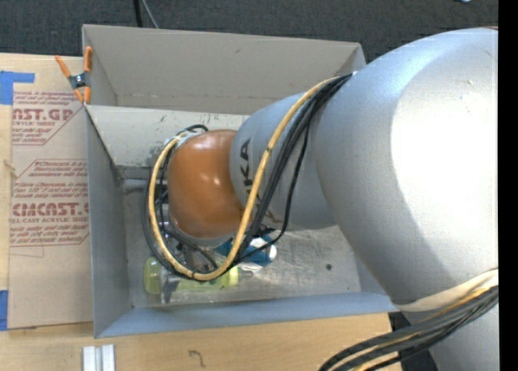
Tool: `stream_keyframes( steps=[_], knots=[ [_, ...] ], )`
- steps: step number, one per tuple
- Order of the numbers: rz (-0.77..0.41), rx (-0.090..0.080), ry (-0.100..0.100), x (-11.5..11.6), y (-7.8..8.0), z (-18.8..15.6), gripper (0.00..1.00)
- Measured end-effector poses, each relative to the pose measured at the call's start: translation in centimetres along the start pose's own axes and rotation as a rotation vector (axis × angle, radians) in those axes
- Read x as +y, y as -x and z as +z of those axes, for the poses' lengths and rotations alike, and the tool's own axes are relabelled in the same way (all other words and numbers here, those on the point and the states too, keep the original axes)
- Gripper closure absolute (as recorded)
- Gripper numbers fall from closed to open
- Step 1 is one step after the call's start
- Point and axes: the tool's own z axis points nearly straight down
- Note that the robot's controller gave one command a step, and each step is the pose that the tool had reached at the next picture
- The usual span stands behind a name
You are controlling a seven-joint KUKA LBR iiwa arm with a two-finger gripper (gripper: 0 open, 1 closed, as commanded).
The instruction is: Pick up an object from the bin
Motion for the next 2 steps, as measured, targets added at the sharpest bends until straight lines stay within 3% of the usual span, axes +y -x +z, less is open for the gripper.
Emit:
stream_keyframes(
  steps=[1,2],
  knots=[
    [-0.173,0.013,-0.002,-5.3,1.4,-2.9,1.0],
    [-0.081,0.003,-0.003,0.5,1.1,-12.7,1.0]
  ],
)
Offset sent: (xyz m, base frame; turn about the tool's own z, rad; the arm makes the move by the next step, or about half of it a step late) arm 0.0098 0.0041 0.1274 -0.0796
